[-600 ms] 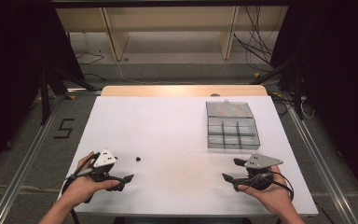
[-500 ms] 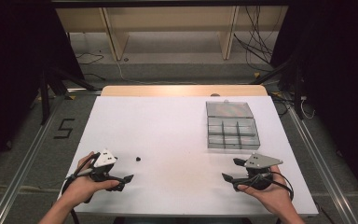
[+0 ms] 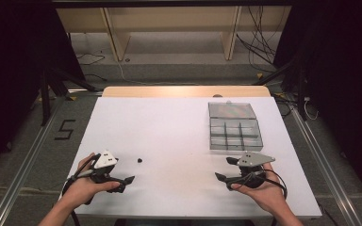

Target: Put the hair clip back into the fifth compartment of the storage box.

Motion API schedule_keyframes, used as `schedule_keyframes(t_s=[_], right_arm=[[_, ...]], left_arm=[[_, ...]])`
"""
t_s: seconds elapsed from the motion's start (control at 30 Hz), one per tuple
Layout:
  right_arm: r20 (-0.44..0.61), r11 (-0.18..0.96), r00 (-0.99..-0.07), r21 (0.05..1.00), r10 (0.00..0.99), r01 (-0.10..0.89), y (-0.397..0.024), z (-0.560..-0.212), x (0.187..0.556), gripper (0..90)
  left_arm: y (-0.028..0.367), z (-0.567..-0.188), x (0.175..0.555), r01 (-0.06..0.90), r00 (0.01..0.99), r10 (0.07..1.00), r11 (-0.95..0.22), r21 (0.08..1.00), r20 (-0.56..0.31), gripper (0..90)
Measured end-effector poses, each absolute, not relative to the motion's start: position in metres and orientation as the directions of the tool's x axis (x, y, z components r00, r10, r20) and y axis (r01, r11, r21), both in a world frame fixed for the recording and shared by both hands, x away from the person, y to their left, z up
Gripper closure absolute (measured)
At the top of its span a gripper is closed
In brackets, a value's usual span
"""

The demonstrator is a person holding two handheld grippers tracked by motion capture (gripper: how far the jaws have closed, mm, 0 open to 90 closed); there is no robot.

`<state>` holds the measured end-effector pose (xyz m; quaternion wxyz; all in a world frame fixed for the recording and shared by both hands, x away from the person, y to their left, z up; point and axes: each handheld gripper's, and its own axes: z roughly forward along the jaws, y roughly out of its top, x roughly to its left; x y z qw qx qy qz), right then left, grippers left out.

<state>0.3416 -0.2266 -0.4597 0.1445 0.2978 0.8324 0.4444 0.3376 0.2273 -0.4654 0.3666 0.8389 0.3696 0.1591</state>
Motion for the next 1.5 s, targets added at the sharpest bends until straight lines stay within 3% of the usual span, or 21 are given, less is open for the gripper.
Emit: schedule_keyframes(t_s=[1.5], right_arm=[[0.007, 0.502, -0.862, 0.810, 0.508, 0.303, -0.088, -0.479, 0.388, 29.9]], left_arm=[[0.226, -0.464, 0.336, 0.495, 0.684, 0.730, -0.465, 0.734, 0.001, 8.5]])
